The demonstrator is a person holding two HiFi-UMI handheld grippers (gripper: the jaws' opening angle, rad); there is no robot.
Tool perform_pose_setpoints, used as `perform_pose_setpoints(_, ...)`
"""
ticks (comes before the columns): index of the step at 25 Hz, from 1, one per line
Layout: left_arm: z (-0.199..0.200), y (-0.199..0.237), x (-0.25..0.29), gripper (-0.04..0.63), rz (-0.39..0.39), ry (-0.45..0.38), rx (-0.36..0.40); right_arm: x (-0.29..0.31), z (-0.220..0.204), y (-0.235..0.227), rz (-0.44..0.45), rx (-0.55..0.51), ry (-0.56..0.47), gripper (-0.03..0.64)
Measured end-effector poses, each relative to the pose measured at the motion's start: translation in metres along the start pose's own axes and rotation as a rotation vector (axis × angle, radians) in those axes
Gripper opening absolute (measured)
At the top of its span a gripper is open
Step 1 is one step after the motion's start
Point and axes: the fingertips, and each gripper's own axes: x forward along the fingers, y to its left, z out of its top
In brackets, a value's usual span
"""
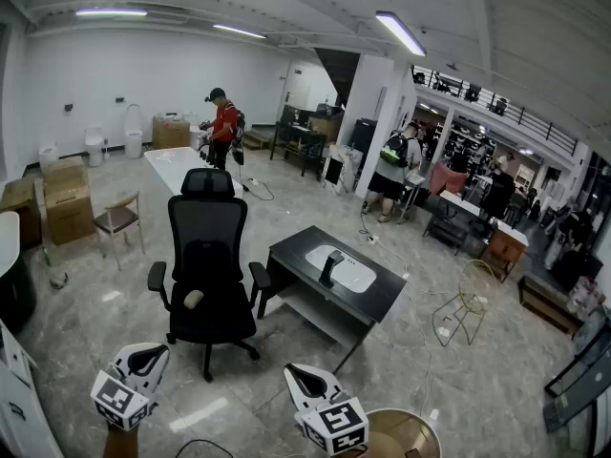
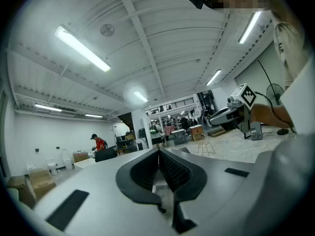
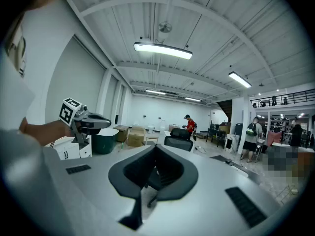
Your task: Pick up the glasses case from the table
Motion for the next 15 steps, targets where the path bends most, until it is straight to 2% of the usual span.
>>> perform_pose_setpoints(7,0.005,-0.022,0.009,0.016,0.021,0.014,-0.007,-0.011,-0.005,-0.021,0.024,0.001,-0.005,0.021)
perform_pose_setpoints(15,0.007,-0.043,0.016,0.015,0.073,0.045,-0.006,-0.012,-0.011,-0.041,0.096,-0.002,-0.018,0.022)
